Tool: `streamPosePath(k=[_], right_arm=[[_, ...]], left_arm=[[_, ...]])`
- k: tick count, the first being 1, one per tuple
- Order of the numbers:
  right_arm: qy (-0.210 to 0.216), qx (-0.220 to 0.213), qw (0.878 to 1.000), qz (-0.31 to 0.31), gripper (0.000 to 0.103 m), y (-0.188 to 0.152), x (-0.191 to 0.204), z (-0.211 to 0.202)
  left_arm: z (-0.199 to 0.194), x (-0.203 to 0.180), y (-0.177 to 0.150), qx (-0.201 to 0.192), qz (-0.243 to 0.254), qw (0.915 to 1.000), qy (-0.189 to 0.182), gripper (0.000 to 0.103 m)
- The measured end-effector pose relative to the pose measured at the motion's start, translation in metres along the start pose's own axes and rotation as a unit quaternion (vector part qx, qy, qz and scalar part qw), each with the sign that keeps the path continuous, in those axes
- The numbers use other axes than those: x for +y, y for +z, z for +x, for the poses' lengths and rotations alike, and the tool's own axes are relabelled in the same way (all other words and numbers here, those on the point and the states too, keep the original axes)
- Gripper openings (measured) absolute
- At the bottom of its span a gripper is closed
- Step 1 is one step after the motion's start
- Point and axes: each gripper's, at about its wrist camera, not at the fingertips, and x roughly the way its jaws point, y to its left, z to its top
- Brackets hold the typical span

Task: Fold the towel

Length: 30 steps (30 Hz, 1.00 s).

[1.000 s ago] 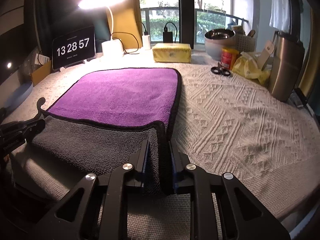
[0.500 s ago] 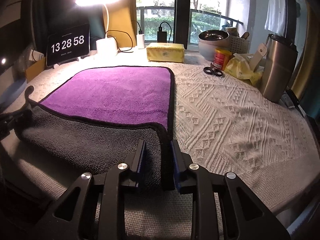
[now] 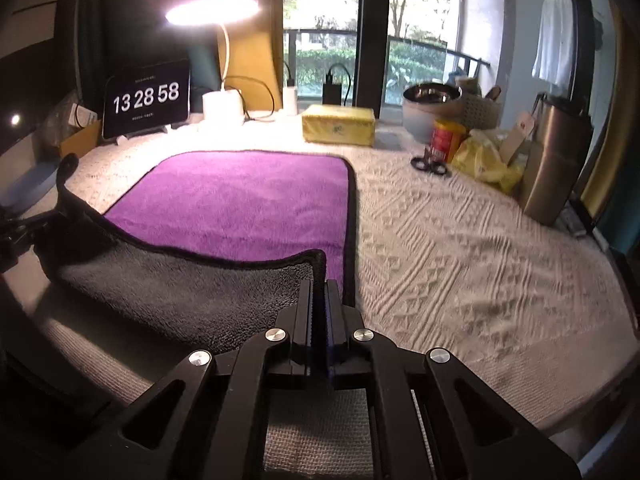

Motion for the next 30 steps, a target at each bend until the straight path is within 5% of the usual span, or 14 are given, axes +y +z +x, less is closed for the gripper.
streamPosePath(k=[30], right_arm=[[0.007,-0.078,0.997,0.003,0.005,0.086,-0.004,-0.001]], left_arm=[[0.014,0.035,0.076,-0.049,-0.012,0.9986,0.018,0.004]])
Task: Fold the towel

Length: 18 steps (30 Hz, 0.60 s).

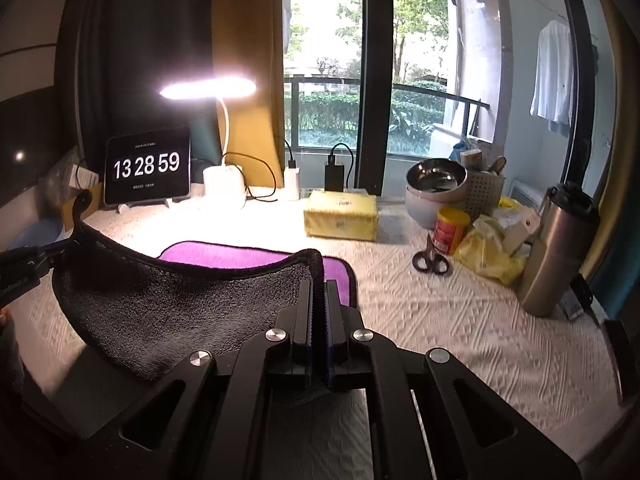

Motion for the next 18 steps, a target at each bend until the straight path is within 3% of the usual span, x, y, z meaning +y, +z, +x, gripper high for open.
streamPosePath(k=[18], right_arm=[[0.003,0.007,1.000,0.005,0.006,0.031,-0.013,0.061]], left_arm=[[0.054,0.004,0.034,0.003,0.007,0.9999,0.015,0.004]])
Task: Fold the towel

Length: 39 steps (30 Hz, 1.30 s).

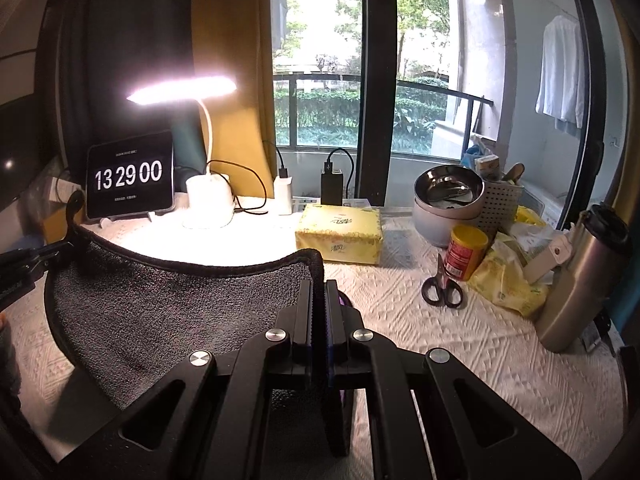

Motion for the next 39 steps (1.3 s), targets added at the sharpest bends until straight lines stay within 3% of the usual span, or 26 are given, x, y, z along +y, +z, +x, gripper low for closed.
streamPosePath(k=[17,27,34,39], right_arm=[[0.002,0.036,0.999,0.010,0.006,0.008,-0.012,0.074],[-0.017,0.076,0.997,0.010,0.006,0.001,-0.015,0.106],[-0.026,0.097,0.995,0.012,0.006,-0.006,-0.016,0.118],[-0.031,0.099,0.995,0.011,0.008,-0.005,-0.015,0.117]], left_arm=[[0.073,0.006,0.011,0.031,0.007,0.9993,0.018,0.004],[0.114,0.012,0.002,0.078,-0.007,0.9969,0.011,0.004],[0.129,0.017,-0.006,0.113,-0.023,0.9933,0.007,0.009],[0.126,0.019,-0.003,0.114,-0.032,0.9929,0.015,0.015]])
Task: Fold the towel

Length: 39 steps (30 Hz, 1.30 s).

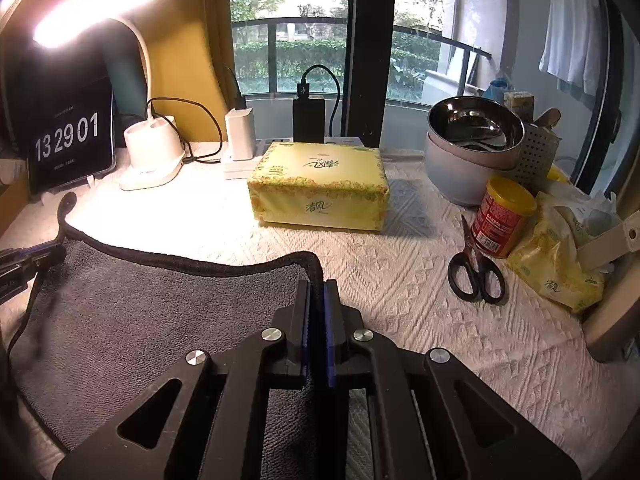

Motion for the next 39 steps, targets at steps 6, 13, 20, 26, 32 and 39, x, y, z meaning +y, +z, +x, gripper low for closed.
streamPosePath(k=[6,13,20,26,32,39], right_arm=[[-0.005,-0.005,1.000,0.006,0.029,0.001,-0.001,-0.009],[-0.003,-0.016,1.000,0.010,0.043,0.001,0.004,-0.028],[0.000,-0.028,1.000,0.007,0.043,-0.002,0.012,-0.052],[0.001,-0.037,0.999,0.005,0.043,-0.007,0.019,-0.075],[0.002,-0.048,0.999,0.002,0.043,-0.012,0.024,-0.097],[0.000,-0.060,0.998,0.002,0.043,-0.022,0.027,-0.124]], left_arm=[[-0.011,-0.001,0.000,-0.003,-0.001,1.0000,0.005,0.038],[-0.033,0.004,-0.002,-0.019,-0.014,0.9997,0.000,0.075],[-0.058,0.000,-0.008,-0.029,-0.007,0.9995,-0.007,0.075],[-0.083,-0.001,-0.013,-0.039,-0.007,0.9991,-0.013,0.075],[-0.105,-0.003,-0.022,-0.047,-0.008,0.9987,-0.020,0.075],[-0.131,-0.009,-0.034,-0.057,-0.002,0.9980,-0.026,0.075]])
